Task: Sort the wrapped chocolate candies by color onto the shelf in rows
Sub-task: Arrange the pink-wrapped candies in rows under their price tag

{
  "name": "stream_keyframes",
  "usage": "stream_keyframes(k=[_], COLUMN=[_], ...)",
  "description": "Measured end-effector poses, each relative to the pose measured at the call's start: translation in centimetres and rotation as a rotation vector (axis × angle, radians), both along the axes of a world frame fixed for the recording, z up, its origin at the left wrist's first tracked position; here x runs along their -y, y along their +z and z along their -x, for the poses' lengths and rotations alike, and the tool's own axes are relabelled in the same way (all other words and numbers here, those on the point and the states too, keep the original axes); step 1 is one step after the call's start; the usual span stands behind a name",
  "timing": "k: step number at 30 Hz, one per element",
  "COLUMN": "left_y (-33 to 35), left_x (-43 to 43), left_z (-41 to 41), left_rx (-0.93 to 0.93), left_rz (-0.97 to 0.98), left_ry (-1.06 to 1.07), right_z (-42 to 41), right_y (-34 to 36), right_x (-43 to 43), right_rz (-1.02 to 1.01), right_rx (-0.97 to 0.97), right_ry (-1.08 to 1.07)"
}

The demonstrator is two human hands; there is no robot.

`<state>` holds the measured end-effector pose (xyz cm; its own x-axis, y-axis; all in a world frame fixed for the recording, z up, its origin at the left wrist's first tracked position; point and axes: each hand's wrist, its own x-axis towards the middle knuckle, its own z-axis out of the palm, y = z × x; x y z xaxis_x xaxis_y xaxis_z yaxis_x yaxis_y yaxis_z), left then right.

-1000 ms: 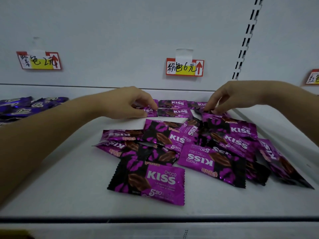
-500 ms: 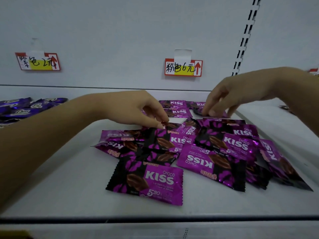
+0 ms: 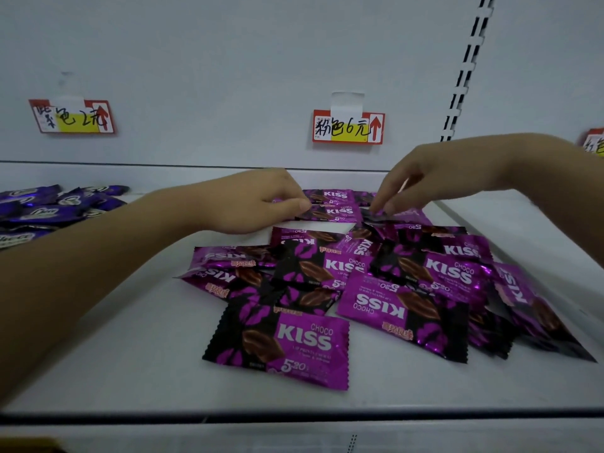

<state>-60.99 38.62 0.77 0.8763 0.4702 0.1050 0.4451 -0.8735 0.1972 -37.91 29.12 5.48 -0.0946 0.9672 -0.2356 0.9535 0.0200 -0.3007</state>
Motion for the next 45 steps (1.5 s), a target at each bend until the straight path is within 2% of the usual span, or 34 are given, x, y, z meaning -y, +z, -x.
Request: stream_keyframes(k=[2, 4, 7, 12, 19, 23, 26, 31, 34, 38, 45], left_y=[0.6, 1.1, 0.9, 0.9, 1.9, 2.5, 3.0, 3.2, 3.1, 3.0, 2.9], left_x=[0.6, 1.2, 1.3, 1.5, 0.7, -0.3, -0.7, -0.3, -0.3, -1.0, -1.0], left_z=[0.1, 0.1, 0.0, 0.0, 1.2, 2.0, 2.5, 2.4, 2.0, 2.0, 2.3], left_rx=[0.052, 0.002, -0.071, -0.014, 0.067, 0.124, 0.213, 0.346, 0.429, 0.416, 0.308], left_rz=[0.093, 0.214, 0.249, 0.379, 0.462, 0.476, 0.545, 0.552, 0.551, 0.566, 0.57], left_ry=[0.0, -0.011, -0.014, 0.002, 0.088, 0.172, 0.21, 0.226, 0.286, 0.376, 0.347], right_z=[0.1, 0.4, 0.8, 0.8, 2.5, 3.3, 2.9, 2.1, 1.9, 2.0, 2.5], right_y=[0.7, 0.9, 0.5, 0.5, -0.5, -1.3, -1.0, -1.1, -1.2, -1.7, -1.6], right_x=[0.5, 0.7, 0.5, 0.8, 0.5, 0.2, 0.1, -0.2, -0.4, -0.7, -0.4], right_rz=[0.119, 0.223, 0.237, 0.256, 0.058, 0.009, -0.045, -0.18, -0.206, -0.237, -0.22], right_rx=[-0.035, -0.006, 0.057, 0.066, 0.008, -0.01, -0.07, -0.234, -0.257, -0.261, -0.246], right_ry=[-0.008, -0.012, -0.024, -0.014, 0.085, 0.148, 0.113, 0.009, -0.045, -0.074, -0.073])
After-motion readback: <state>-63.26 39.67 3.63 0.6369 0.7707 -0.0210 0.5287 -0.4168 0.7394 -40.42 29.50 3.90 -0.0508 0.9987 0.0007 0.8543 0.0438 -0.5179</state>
